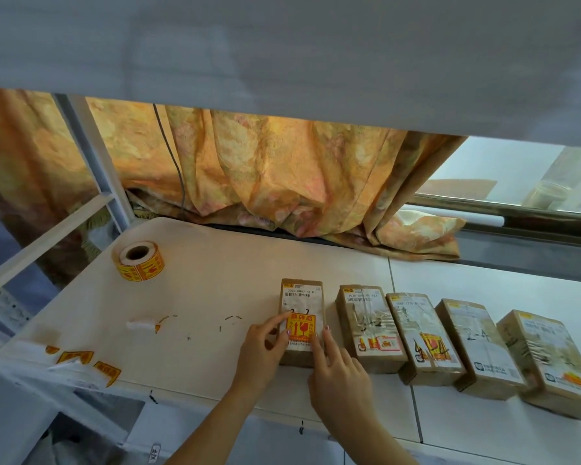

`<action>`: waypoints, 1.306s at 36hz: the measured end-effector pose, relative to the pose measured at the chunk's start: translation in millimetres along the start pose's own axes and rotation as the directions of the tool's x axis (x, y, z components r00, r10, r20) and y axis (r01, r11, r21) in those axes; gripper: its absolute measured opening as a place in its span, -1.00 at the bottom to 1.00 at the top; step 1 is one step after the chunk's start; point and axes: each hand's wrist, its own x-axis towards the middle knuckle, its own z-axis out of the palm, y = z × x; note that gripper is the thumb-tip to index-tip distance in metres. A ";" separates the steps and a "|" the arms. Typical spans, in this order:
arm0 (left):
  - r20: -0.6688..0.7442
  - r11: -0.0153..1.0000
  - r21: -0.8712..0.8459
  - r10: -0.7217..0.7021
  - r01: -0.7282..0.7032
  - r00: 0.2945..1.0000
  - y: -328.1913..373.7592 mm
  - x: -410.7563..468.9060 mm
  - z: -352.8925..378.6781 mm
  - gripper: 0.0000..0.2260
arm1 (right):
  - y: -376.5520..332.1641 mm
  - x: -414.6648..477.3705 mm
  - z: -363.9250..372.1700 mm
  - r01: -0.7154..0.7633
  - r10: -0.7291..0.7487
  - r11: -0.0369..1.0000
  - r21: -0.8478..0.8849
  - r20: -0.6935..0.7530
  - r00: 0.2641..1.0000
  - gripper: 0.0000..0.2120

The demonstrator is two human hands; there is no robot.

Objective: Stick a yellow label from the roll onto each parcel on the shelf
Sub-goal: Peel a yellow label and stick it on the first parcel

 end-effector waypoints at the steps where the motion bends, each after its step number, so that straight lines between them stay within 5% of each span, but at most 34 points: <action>1: 0.001 1.000 -0.001 -0.003 0.003 1.000 0.7 -0.1 0.0 -0.70 | 0.3 0.1 0.3 -0.001 0.001 1.000 0.005 -0.004 1.000 -0.35; 16: -0.020 0.981 0.182 0.076 -0.071 0.997 17.1 -7.0 -5.6 -0.67 | 0.6 -1.2 -7.6 -0.060 0.033 0.962 0.266 0.102 0.994 -0.37; 25: 0.066 0.725 0.562 0.440 -0.397 0.896 16.0 -45.5 -6.9 -0.65 | -2.1 1.5 -13.5 -0.101 0.054 0.957 0.273 0.173 0.983 -0.45; 47: 0.132 0.617 0.700 0.382 -0.359 0.915 3.8 -26.1 -26.2 -0.41 | -17.4 27.3 -15.4 -0.044 -0.008 0.973 0.228 0.225 0.974 -0.35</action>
